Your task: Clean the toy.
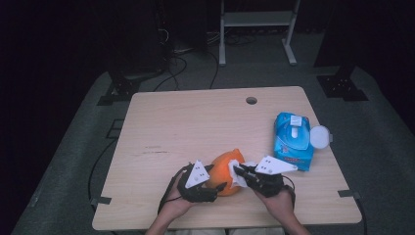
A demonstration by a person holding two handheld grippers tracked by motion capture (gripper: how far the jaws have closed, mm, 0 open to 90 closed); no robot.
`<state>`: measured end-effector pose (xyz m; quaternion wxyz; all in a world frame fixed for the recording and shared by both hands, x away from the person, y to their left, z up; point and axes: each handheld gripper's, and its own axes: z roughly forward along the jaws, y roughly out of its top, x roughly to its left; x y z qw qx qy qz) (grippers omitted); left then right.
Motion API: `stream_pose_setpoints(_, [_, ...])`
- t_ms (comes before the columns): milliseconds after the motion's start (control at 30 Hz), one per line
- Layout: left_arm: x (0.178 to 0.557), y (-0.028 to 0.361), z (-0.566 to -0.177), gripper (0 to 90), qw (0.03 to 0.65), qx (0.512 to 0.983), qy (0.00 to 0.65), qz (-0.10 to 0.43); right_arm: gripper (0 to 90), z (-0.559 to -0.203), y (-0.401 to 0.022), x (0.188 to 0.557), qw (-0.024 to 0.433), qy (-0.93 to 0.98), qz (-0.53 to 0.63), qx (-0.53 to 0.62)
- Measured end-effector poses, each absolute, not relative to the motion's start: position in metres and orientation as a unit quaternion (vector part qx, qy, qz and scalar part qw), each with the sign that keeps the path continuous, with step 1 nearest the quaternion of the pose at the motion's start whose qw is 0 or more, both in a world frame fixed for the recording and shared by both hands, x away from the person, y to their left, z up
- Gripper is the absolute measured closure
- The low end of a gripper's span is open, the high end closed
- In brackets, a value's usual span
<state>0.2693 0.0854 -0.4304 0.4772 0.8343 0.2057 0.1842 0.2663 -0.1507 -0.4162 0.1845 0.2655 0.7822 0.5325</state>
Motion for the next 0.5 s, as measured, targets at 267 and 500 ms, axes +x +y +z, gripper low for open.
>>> stream_pose_setpoints(267, [0.262,0.077,-0.430,34.5,0.477,0.840,0.170,0.196,83.0,-0.407,-0.147,0.268,0.187,0.780,0.541,0.253])
stream_pose_setpoints(500, [0.271,0.080,-0.427,23.9,0.512,0.813,0.240,0.139,83.6,-0.411,-0.153,0.266,0.176,0.782,0.534,0.269])
